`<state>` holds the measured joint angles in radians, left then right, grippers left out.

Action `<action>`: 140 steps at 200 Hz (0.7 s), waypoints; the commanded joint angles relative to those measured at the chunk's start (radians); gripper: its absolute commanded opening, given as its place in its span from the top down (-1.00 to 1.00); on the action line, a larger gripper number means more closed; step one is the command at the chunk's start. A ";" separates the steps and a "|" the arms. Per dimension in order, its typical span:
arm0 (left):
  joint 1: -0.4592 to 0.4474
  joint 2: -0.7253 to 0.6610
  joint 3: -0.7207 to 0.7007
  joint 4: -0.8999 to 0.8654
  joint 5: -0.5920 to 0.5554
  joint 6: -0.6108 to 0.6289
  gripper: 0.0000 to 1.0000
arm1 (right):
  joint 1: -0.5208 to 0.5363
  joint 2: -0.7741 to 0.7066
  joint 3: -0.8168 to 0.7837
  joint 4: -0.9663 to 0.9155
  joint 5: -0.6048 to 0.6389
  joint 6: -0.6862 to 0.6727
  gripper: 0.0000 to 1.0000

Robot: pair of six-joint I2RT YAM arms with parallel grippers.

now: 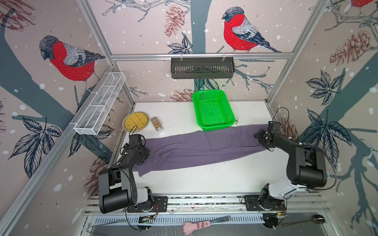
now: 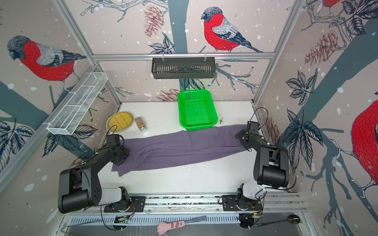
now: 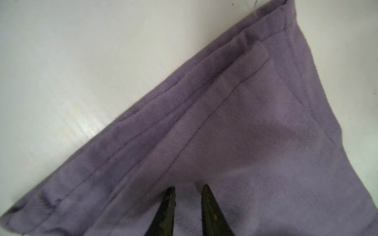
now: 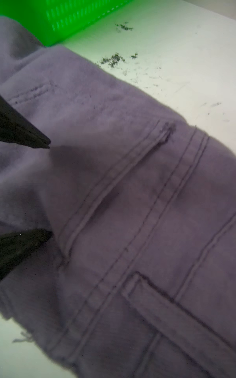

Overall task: Fold and stack the trousers
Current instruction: Fold the trousers at the center of the table.

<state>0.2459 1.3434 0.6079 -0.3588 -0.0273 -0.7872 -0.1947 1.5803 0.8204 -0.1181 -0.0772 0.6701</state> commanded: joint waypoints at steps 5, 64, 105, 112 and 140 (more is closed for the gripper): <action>0.001 -0.057 0.026 -0.058 0.005 0.023 0.44 | -0.003 -0.061 0.033 -0.094 0.069 -0.007 -0.38; -0.005 -0.330 -0.013 -0.242 0.116 0.012 0.18 | -0.084 -0.197 -0.047 -0.216 0.138 0.072 -0.41; -0.034 -0.460 -0.115 -0.300 0.196 -0.078 0.08 | -0.133 -0.165 -0.075 -0.157 0.058 0.065 -0.36; -0.038 -0.477 -0.126 -0.311 0.204 -0.091 0.07 | -0.134 -0.160 -0.073 -0.151 0.050 0.065 -0.35; -0.046 -0.553 -0.132 -0.382 0.189 -0.173 0.05 | -0.097 -0.185 -0.078 -0.147 0.022 0.063 -0.31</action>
<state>0.2058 0.8349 0.4778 -0.6586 0.1555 -0.8719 -0.3206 1.4158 0.7403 -0.2813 -0.0208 0.7334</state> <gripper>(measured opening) 0.470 0.653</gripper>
